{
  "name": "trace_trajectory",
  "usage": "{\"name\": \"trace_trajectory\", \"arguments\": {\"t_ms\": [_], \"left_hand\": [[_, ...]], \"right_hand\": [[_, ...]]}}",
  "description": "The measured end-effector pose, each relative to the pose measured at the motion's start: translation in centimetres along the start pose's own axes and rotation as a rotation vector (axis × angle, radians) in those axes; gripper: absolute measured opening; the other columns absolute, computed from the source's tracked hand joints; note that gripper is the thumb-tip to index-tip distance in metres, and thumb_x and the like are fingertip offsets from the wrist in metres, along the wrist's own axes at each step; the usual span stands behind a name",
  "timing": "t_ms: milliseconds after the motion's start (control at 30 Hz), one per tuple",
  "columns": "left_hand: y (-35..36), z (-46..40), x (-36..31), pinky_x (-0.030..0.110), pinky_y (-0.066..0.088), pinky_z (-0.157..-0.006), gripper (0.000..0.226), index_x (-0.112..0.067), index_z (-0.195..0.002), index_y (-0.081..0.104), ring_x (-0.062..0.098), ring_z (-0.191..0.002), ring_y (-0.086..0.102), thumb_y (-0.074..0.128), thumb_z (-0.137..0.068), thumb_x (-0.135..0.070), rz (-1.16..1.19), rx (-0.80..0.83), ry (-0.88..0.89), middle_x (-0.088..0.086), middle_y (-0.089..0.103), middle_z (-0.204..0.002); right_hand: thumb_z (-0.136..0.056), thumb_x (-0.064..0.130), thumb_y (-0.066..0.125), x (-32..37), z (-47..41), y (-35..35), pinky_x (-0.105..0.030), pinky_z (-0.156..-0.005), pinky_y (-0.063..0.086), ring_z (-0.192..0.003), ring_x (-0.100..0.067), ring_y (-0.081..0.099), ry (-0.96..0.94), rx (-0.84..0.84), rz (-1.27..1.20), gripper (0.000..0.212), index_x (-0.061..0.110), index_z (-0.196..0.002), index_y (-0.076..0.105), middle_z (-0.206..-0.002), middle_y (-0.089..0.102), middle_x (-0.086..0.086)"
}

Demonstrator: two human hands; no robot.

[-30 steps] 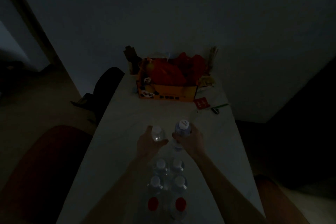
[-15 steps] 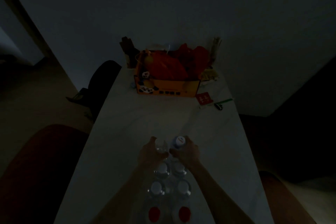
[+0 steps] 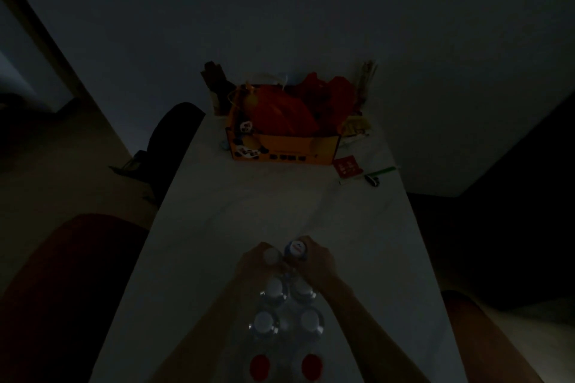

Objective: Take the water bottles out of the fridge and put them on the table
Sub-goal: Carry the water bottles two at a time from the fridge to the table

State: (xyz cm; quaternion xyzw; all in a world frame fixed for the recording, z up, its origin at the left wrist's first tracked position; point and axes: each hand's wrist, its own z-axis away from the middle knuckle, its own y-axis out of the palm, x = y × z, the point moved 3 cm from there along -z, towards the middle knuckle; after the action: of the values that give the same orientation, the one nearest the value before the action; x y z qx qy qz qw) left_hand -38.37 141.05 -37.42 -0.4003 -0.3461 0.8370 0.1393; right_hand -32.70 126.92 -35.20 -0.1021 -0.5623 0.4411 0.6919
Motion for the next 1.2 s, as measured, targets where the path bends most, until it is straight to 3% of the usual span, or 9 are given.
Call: {"name": "trace_trajectory", "arguments": {"t_ms": [100,233,467,600,733,800,900,1033,1200], "left_hand": [[-0.4,-0.1,0.8,0.006,0.037,-0.058,0.037,-0.031,-0.098,0.064,0.011,-0.086,0.065,0.063,-0.066,-0.050,0.052,0.109,0.044,-0.008,0.063,-0.079],[-0.5,-0.5,1.1,0.001,0.033,-0.053,0.036,-0.019,-0.110,0.067,0.015,-0.093,0.066,0.074,-0.080,-0.039,0.046,0.109,0.056,-0.003,0.070,-0.100],[-1.1,0.5,0.3,0.027,0.050,-0.076,0.035,-0.035,-0.087,0.062,0.008,-0.084,0.066,0.066,-0.062,-0.059,0.034,0.111,0.153,-0.010,0.068,-0.086],[-1.1,0.4,0.7,0.025,0.046,-0.079,0.031,-0.034,-0.090,0.058,0.013,-0.093,0.063,0.073,-0.067,-0.049,0.048,0.130,0.149,-0.007,0.066,-0.097],[-2.1,0.6,-0.6,0.015,0.038,-0.085,0.081,-0.018,-0.134,0.052,0.018,-0.117,0.058,0.066,-0.059,-0.046,0.043,0.176,0.178,0.005,0.059,-0.133],[-3.7,0.9,-1.9,0.016,0.038,-0.085,0.085,-0.014,-0.137,0.050,0.014,-0.113,0.054,0.070,-0.059,-0.039,0.131,0.182,0.197,0.008,0.056,-0.137],[-7.1,2.2,-5.0,0.022,0.043,-0.086,0.062,-0.010,-0.129,0.057,0.022,-0.115,0.057,0.080,-0.074,-0.025,0.313,0.041,0.248,0.009,0.061,-0.129],[-13.3,6.5,-11.8,0.005,0.041,-0.078,0.030,-0.014,-0.118,0.058,0.012,-0.096,0.058,0.068,-0.091,-0.020,0.570,-0.095,0.383,-0.005,0.061,-0.102],[-17.6,13.6,-19.7,0.001,0.042,-0.070,0.029,-0.026,-0.118,0.061,-0.016,-0.088,0.056,0.067,-0.091,-0.033,0.748,-0.121,0.652,-0.025,0.059,-0.103]], "right_hand": [[-0.089,0.043,0.066,0.1,0.0,0.0,-0.030,-0.087,0.043,-0.118,-0.028,0.060,-0.036,0.074,0.088,0.049,0.019,-0.131,0.055,-0.127,0.064,-0.009],[-0.090,0.044,0.062,0.1,0.4,0.1,-0.030,-0.083,0.041,-0.117,-0.030,0.059,-0.018,0.097,0.130,0.048,0.018,-0.129,0.054,-0.128,0.063,-0.011],[-0.091,0.043,0.060,-0.2,0.2,-0.2,-0.031,-0.089,0.043,-0.120,-0.030,0.058,-0.006,0.110,0.146,0.050,0.017,-0.132,0.051,-0.132,0.060,-0.012],[-0.093,0.042,0.057,-0.4,0.2,0.2,-0.032,-0.093,0.043,-0.122,-0.030,0.057,-0.010,0.119,0.146,0.050,0.017,-0.135,0.048,-0.135,0.059,-0.013],[-0.095,0.041,0.059,-0.7,0.5,-0.1,-0.031,-0.101,0.039,-0.132,-0.032,0.049,0.018,0.163,0.117,0.070,0.014,-0.152,0.028,-0.144,0.048,-0.018],[-0.092,0.041,0.065,-0.3,0.7,-1.1,-0.031,-0.104,0.037,-0.135,-0.032,0.044,0.011,0.160,0.079,0.083,0.011,-0.155,0.021,-0.149,0.042,-0.018],[-0.088,0.049,0.067,2.1,1.7,-4.5,-0.033,-0.109,0.038,-0.136,-0.027,0.045,-0.053,0.021,-0.049,0.084,0.013,-0.153,0.027,-0.153,0.040,-0.013],[-0.086,0.052,0.067,7.7,5.3,-11.7,-0.036,-0.102,0.047,-0.130,-0.020,0.051,-0.144,-0.229,-0.351,0.077,0.022,-0.150,0.034,-0.150,0.044,0.001],[-0.094,0.026,0.064,13.0,13.4,-20.5,-0.008,-0.067,0.048,-0.080,0.015,0.062,-0.358,-0.611,-0.699,0.031,0.018,-0.124,0.056,-0.095,0.062,0.019]]}}
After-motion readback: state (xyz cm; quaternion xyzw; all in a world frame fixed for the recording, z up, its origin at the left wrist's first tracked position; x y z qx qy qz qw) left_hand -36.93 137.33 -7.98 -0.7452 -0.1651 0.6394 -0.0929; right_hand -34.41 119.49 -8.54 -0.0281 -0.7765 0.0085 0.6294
